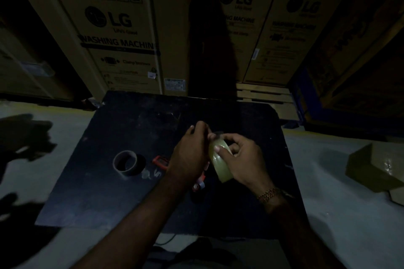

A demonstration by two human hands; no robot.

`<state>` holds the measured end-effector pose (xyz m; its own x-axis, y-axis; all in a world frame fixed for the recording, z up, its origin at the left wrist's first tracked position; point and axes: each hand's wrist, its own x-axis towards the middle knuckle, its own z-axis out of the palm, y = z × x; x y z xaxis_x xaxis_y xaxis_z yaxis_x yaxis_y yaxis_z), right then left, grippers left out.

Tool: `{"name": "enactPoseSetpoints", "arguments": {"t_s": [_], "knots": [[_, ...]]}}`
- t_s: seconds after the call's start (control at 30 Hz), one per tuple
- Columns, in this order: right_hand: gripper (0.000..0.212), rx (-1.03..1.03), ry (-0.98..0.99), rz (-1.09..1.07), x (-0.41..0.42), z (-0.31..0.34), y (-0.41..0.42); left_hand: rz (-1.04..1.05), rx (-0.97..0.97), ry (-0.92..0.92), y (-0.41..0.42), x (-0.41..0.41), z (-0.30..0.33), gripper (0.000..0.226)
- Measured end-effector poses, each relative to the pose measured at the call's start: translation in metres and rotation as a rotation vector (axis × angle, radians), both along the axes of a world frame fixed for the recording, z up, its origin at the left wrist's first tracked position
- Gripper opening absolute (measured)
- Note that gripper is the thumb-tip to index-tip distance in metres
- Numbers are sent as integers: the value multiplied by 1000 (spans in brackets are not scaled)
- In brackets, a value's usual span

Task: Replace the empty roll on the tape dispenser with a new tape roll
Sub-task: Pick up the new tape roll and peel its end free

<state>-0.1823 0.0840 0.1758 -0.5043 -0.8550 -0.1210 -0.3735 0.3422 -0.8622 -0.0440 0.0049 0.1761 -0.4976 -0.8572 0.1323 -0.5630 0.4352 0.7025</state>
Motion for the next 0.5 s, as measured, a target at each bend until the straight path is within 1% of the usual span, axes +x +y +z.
{"name": "enactPoseSetpoints", "arguments": {"t_s": [0.23, 0.37, 0.43, 0.5], "knots": [[34, -26, 7, -51, 5, 3, -9, 16, 67, 192, -2, 1, -3, 11], [33, -41, -35, -74, 6, -1, -12, 43, 59, 189, -1, 2, -2, 31], [34, -47, -78, -72, 6, -5, -13, 67, 45, 198, -1, 2, -4, 31], [32, -60, -145, -78, 6, -9, -13, 88, 47, 205, -1, 1, -6, 22]]}}
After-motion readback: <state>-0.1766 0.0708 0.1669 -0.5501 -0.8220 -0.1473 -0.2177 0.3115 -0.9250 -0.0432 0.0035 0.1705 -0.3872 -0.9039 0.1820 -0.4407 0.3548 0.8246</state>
